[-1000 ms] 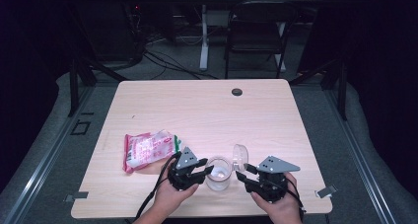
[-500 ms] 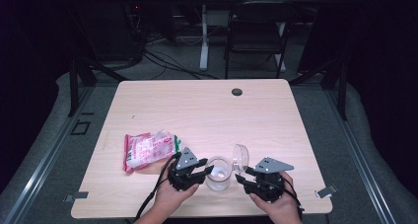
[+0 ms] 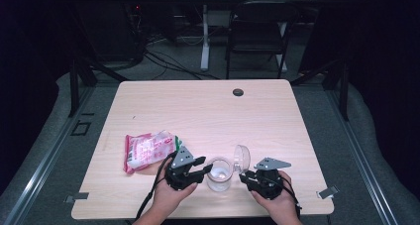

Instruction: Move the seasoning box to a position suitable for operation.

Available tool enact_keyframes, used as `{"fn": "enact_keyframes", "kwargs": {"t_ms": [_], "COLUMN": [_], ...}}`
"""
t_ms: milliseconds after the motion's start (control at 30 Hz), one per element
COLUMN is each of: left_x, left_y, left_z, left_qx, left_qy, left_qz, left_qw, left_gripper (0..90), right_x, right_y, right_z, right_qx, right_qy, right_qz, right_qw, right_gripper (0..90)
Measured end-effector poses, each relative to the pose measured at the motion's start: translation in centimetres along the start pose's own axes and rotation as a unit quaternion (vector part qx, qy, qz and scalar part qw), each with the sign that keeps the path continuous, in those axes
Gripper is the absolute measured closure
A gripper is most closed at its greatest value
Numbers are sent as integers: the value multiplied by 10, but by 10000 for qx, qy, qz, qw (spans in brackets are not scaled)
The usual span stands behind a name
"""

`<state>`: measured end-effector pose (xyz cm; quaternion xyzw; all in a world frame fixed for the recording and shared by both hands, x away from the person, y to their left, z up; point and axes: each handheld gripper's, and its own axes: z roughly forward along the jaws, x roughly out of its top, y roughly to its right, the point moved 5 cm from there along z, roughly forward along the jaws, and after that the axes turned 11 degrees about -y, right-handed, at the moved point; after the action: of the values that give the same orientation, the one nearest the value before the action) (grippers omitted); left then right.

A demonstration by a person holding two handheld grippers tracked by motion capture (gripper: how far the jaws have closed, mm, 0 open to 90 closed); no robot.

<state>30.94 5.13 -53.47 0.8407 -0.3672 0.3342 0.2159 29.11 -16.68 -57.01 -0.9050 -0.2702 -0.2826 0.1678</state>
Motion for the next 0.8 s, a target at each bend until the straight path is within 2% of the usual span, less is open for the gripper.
{"fn": "enact_keyframes", "kwargs": {"t_ms": [200,267,333,533,733,800], "left_x": [1,0,0,-4,-11,-14], "left_y": [-7,-9,-12,-21,-31,-34], "left_z": [-7,-10,-12,-21,-31,-34], "left_qx": [83,117,156,312,492,596], "left_qy": [100,117,144,211,219,175], "left_qz": [-71,-107,-149,-292,-451,-444], "left_qw": [9999,9998,9997,9989,9975,9971], "left_gripper": [614,615,616,617,618,617], "right_x": [1,2,3,10,18,22], "right_y": [0,0,1,9,18,22], "right_z": [7,8,8,11,16,18], "right_qx": [-48,-17,-87,-42,2,41], "right_qy": [-22,12,67,143,194,205], "right_qz": [18,47,79,316,344,374], "right_qw": [10000,10000,9999,9994,9992,9991], "right_gripper": [786,811,825,845,849,848]}}
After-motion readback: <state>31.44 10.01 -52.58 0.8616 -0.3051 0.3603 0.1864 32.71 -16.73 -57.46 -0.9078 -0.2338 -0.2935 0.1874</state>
